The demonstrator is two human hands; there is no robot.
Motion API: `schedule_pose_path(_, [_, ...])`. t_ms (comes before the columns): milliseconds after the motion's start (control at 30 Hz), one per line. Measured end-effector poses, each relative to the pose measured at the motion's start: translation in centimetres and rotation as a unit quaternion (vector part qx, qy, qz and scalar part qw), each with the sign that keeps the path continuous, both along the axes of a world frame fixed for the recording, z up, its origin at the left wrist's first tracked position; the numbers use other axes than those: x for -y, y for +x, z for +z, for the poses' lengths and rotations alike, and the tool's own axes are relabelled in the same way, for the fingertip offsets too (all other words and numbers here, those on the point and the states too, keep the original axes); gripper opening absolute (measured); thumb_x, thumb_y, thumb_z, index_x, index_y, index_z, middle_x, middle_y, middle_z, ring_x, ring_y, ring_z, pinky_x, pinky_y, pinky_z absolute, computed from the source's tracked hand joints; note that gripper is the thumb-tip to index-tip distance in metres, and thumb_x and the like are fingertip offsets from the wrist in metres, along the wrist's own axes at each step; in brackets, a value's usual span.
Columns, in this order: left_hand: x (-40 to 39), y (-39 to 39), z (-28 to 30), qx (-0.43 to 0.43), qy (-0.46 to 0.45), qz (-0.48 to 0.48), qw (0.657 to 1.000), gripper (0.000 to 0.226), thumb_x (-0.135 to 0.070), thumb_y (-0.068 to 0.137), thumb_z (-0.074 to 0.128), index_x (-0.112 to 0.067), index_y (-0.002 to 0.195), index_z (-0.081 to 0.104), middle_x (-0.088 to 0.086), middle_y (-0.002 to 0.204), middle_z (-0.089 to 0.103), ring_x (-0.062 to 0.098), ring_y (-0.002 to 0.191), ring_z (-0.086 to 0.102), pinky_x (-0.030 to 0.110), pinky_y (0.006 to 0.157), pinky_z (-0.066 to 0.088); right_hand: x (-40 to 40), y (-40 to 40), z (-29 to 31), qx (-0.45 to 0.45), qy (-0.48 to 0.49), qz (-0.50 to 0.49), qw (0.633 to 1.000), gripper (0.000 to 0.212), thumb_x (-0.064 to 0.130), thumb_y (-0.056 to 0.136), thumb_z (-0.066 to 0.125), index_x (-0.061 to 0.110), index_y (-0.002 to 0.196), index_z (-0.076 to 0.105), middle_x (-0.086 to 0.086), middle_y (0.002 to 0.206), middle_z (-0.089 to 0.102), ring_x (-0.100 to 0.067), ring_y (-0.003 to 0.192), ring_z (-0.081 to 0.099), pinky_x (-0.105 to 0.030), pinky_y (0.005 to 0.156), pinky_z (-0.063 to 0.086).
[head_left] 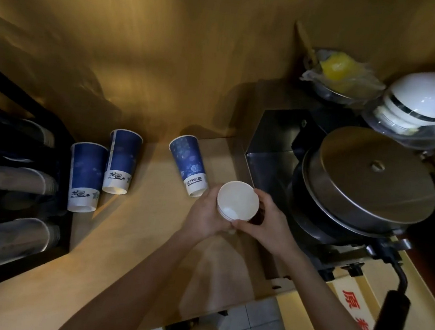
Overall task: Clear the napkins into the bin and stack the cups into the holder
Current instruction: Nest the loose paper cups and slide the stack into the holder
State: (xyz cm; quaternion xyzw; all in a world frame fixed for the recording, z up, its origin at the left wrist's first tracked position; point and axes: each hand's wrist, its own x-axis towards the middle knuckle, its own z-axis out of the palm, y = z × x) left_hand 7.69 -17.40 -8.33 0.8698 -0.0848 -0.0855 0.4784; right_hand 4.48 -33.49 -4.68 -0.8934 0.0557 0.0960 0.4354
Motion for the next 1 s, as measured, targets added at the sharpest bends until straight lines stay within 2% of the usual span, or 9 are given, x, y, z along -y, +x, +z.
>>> schedule_pose_path(67, [-0.1,0.0,0.1,-0.008,-0.012,-0.003,1.0,0.085,-0.024,0.053,0.086,-0.018,0.126,0.045,0.004,0.123,0.059,0.02,0.11,0.055,0.033,0.092,0.049,0.0,0.3,0.3,-0.007,-0.023,0.002,1.0,0.075,0.041,0.067,0.078,0.025,0.129,0.038,0.0,0.129,0.054,-0.019,0.116,0.051,-0.04,0.097,0.048])
schedule_pose_path(167, [-0.4,-0.1,0.4,-0.014,0.005,-0.036,0.999,0.085,-0.028,0.057,0.085,-0.019,0.129,0.041,0.005,0.124,0.058,0.02,0.111,0.055,0.036,0.092,0.05,-0.3,1.1,1.0,0.009,-0.092,-0.006,0.996,0.047,0.051,0.081,0.059,0.02,0.116,0.046,-0.005,0.114,0.062,-0.023,0.099,0.059,-0.04,0.082,0.053])
schedule_pose_path(267, [-1.8,0.1,0.6,-0.036,0.105,-0.056,0.992,0.084,-0.022,0.066,0.078,-0.014,0.137,0.033,0.014,0.135,0.049,0.028,0.122,0.049,0.036,0.102,0.044,-1.2,2.6,1.8,0.054,-0.221,0.0,0.974,0.043,0.049,0.088,0.048,0.011,0.107,0.053,-0.012,0.107,0.062,-0.027,0.093,0.06,-0.04,0.076,0.053])
schedule_pose_path(367, [-4.7,0.6,1.1,-0.042,0.203,0.002,0.978,0.063,-0.025,0.079,0.065,-0.013,0.135,0.04,0.013,0.134,0.049,0.028,0.119,0.05,0.035,0.096,0.044,-3.0,4.6,2.5,0.106,-0.303,0.02,0.947,0.04,0.043,0.089,0.048,0.009,0.108,0.054,-0.014,0.109,0.06,-0.029,0.099,0.057,-0.04,0.078,0.049])
schedule_pose_path(533, [-11.0,1.3,2.4,0.005,0.268,0.12,0.956,0.043,-0.031,0.085,0.057,-0.015,0.124,0.048,0.008,0.127,0.051,0.025,0.112,0.053,0.037,0.088,0.048,-8.2,8.2,3.3,0.139,-0.311,0.107,0.934,0.036,0.036,0.09,0.049,0.008,0.112,0.054,-0.015,0.115,0.059,-0.029,0.107,0.055,-0.044,0.088,0.049])
schedule_pose_path(667, [-15.6,1.7,2.4,0.012,0.337,0.186,0.923,0.037,-0.032,0.088,0.051,-0.011,0.118,0.05,0.012,0.124,0.051,0.031,0.113,0.05,0.042,0.09,0.044,-13.3,10.6,2.7,0.156,-0.313,0.175,0.92,0.039,0.037,0.09,0.047,0.007,0.116,0.052,-0.015,0.118,0.058,-0.031,0.11,0.051,-0.042,0.085,0.045])
schedule_pose_path(833, [-19.7,2.0,1.3,0.013,0.416,0.238,0.878,0.054,-0.032,0.086,0.051,-0.011,0.133,0.035,0.013,0.137,0.043,0.03,0.128,0.037,0.042,0.101,0.036,-19.8,12.6,0.4,0.134,-0.283,0.23,0.922,0.048,0.041,0.087,0.05,0.006,0.12,0.046,-0.018,0.125,0.055,-0.035,0.118,0.046,-0.044,0.093,0.04])
schedule_pose_path(933, [-21.1,2.0,0.0,-0.01,0.427,0.262,0.865,0.061,-0.032,0.088,0.049,-0.009,0.14,0.026,0.015,0.147,0.032,0.03,0.138,0.027,0.043,0.11,0.028,-22.5,13.1,-1.6,0.123,-0.24,0.247,0.931,0.051,0.049,0.082,0.055,0.01,0.114,0.047,-0.015,0.119,0.057,-0.032,0.112,0.05,-0.043,0.089,0.042])
schedule_pose_path(1000, [-21.8,2.2,-1.0,-0.041,0.419,0.268,0.866,0.066,-0.03,0.089,0.047,-0.007,0.144,0.018,0.015,0.151,0.025,0.03,0.14,0.021,0.042,0.115,0.022,-24.0,13.3,-2.9,0.081,-0.2,0.239,0.947,0.055,0.053,0.079,0.057,0.012,0.114,0.046,-0.013,0.116,0.057,-0.029,0.105,0.054,-0.036,0.081,0.042])
